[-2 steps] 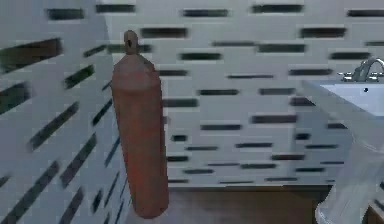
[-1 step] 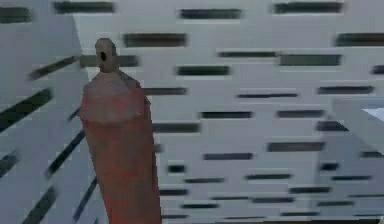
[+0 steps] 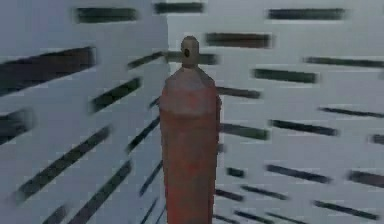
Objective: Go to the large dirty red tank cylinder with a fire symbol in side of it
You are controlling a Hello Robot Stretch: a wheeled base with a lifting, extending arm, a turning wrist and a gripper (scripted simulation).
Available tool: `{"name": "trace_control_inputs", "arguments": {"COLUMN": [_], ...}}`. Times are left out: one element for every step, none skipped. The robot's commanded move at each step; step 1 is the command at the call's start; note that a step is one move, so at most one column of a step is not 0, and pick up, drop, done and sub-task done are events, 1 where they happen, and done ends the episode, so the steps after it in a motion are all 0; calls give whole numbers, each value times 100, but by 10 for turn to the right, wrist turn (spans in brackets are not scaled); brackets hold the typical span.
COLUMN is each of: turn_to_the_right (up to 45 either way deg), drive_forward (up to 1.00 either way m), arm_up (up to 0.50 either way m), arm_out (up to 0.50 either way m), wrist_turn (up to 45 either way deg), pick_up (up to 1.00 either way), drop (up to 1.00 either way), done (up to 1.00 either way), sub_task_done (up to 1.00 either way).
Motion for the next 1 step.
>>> {"name": "trace_control_inputs", "arguments": {"turn_to_the_right": [0], "drive_forward": [0], "arm_up": [0], "arm_out": [0], "wrist_turn": [0], "pick_up": [0], "drop": [0], "done": [100], "sub_task_done": [0]}}
